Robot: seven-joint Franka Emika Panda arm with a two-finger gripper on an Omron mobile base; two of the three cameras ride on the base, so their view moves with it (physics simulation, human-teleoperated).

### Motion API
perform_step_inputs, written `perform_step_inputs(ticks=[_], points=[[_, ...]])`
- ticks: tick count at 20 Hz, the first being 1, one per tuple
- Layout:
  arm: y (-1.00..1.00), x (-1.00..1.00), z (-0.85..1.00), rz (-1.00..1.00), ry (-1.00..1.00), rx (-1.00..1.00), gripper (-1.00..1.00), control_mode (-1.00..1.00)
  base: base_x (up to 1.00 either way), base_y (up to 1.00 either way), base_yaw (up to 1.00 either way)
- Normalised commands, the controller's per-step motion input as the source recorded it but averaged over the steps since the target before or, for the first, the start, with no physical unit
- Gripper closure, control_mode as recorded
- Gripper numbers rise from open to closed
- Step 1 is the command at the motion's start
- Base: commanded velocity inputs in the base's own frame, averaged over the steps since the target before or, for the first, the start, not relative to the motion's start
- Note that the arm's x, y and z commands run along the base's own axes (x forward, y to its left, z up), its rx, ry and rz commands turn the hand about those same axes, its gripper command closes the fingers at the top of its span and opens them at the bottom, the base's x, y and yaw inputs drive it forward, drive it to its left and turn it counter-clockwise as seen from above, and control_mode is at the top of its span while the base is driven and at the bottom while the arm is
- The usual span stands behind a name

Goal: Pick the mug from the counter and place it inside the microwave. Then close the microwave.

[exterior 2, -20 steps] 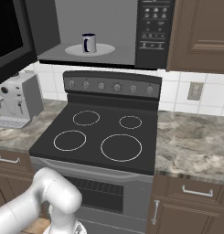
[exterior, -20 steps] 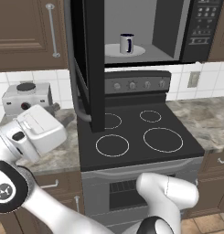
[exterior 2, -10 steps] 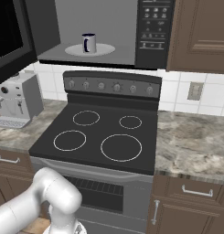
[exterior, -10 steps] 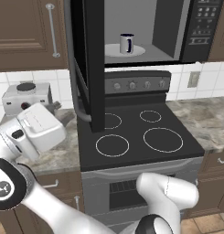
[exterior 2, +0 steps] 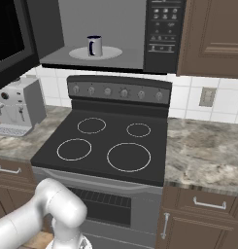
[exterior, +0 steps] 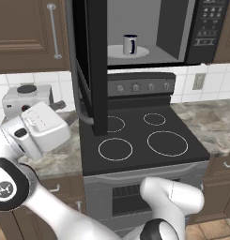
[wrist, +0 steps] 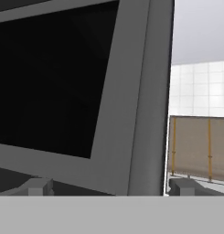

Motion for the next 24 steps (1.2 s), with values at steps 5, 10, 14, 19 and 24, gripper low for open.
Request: perform_step_inputs(ticks=[5,10,14,19,24], points=[[-0.2,0.0,0.03,0.0,0.0,0.0,-1.0,-1.0,0.0,0.0,0.0],[-0.27,0.0,0.0,0.0,0.0,0.0,-1.0,-1.0,0.0,0.0,0.0],[-0.34,0.0,0.0,0.0,-0.01,0.0,-1.0,-1.0,0.0,0.0,0.0],[-0.33,0.0,0.0,0.0,-0.02,0.0,-1.0,-1.0,0.0,0.0,0.0],[-0.36,0.0,0.0,0.0,-0.02,0.0,-1.0,-1.0,0.0,0.0,0.0]])
